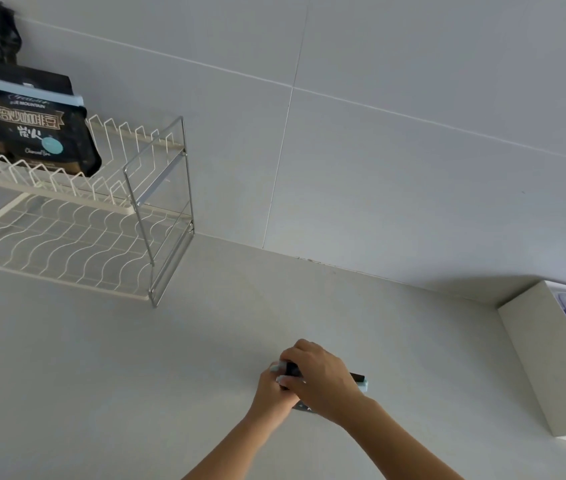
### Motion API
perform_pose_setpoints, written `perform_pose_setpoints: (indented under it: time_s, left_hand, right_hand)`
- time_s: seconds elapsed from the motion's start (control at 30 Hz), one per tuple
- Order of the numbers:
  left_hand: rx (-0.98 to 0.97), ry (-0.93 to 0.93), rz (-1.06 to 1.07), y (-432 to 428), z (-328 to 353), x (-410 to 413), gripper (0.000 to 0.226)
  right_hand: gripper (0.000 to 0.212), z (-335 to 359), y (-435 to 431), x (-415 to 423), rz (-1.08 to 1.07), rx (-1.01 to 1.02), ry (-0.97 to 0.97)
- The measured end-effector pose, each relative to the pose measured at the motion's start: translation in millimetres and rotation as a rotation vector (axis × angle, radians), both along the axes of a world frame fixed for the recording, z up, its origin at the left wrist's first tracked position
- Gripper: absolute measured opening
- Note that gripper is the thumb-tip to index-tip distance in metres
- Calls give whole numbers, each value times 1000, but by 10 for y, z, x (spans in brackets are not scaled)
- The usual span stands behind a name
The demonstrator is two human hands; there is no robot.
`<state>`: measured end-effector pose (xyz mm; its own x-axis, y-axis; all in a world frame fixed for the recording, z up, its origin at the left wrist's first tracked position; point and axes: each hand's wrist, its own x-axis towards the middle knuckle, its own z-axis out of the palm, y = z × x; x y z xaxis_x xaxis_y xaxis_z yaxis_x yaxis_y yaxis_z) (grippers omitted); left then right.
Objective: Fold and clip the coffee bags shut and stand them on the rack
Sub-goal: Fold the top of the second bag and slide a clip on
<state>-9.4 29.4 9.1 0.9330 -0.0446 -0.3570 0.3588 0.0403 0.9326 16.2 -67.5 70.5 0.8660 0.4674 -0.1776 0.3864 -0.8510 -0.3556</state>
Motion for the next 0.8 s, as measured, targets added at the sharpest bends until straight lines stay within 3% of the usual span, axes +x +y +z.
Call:
perform_pose_setpoints:
  time_s: [0.17, 0.33, 0.4, 0.47, 0.5, 0.7, 0.8]
  left_hand:
    - [54, 26, -70, 51, 50, 28, 9]
    - [87, 43, -252, 265, 58, 70, 14]
    - [101, -1, -218, 418, 77, 100, 18]
    - [160, -39, -188, 557, 116, 122, 8]
    - [216, -56, -214, 603, 143, 123, 2]
    - [891, -292, -346, 600, 351, 207, 30]
    - [1044, -325, -450, 566, 451, 248, 39]
  right_hand:
    - [17, -166, -34, -17, 65, -59, -150]
    - [12, -232, -49, -8, 18, 30, -233]
    - [14, -245, -59, -8, 9, 61, -258]
    - [17, -242, -60, -2, 1, 70, -258]
    - [17, -244, -57, 3, 6, 73, -261]
    - [15, -264, -55, 21, 3, 46, -266]
    - [16, -258, -72, 22, 6, 30, -253]
